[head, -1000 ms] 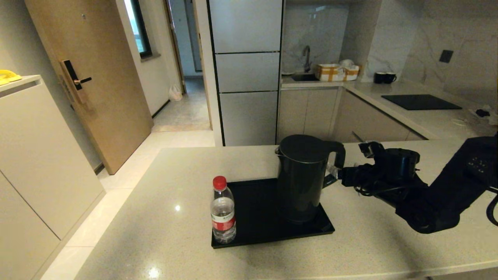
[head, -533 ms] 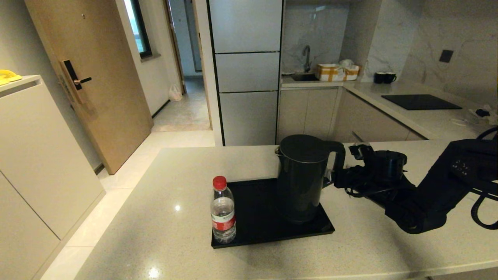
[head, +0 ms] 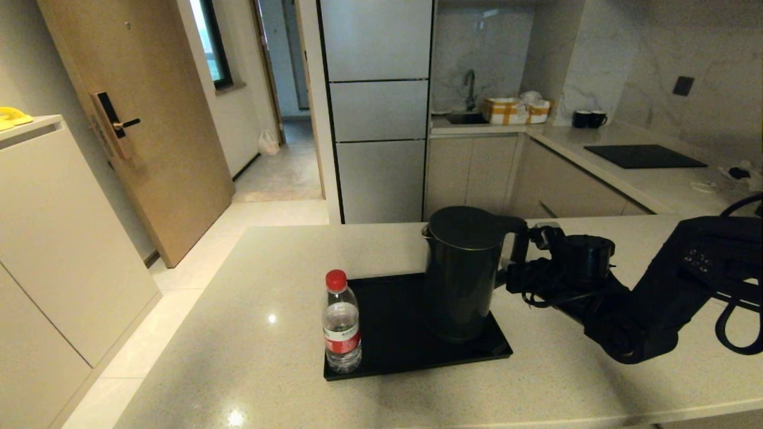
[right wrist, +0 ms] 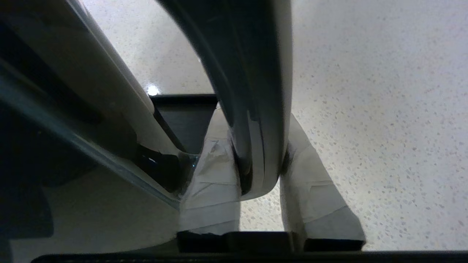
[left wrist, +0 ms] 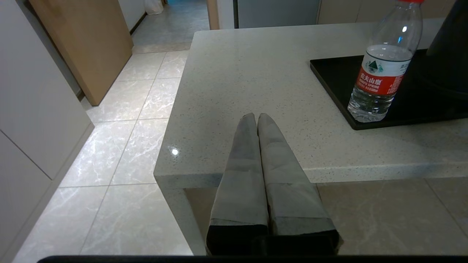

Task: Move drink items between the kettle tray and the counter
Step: Pick up the kettle

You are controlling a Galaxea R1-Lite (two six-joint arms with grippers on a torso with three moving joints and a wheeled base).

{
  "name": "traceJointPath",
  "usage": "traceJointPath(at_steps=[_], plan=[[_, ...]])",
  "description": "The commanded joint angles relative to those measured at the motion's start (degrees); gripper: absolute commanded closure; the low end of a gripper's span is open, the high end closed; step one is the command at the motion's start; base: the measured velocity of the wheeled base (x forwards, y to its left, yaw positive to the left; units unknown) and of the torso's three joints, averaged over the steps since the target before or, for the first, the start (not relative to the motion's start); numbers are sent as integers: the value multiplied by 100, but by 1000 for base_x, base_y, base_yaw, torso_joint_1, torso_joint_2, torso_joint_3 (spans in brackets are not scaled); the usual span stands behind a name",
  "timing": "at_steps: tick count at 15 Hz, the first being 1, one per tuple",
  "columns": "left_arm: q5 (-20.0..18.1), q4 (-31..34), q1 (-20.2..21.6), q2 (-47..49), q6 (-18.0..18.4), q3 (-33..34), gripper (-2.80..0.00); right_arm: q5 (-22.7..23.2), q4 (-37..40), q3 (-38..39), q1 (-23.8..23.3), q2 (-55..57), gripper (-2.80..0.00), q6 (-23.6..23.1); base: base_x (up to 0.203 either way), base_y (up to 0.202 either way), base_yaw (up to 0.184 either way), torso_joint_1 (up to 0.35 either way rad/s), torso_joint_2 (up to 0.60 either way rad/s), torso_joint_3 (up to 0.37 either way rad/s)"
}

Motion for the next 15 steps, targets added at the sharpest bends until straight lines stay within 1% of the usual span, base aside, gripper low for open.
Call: traceJointPath(at_steps=[1, 8, 12, 13, 15], plan=[[1, 6, 4, 9, 0, 1, 0, 8, -21, -7, 13, -14, 0, 5, 0, 0, 0, 0, 0, 0], [1, 5, 4, 9, 0, 1, 0, -1, 78, -36, 4, -220, 0, 21, 0, 0, 0, 0, 0, 0], [1, 6, 4, 9, 0, 1, 0, -28, 672, -148, -65, -1210, 0, 350, 0, 0, 0, 0, 0, 0], [1, 6, 4, 9, 0, 1, 0, -36, 743, -174, -83, -1244, 0, 401, 0, 0, 0, 0, 0, 0], [1, 6, 4, 9, 0, 1, 0, -291, 830, -348, -137, -1341, 0, 504, 0, 0, 0, 0, 0, 0]])
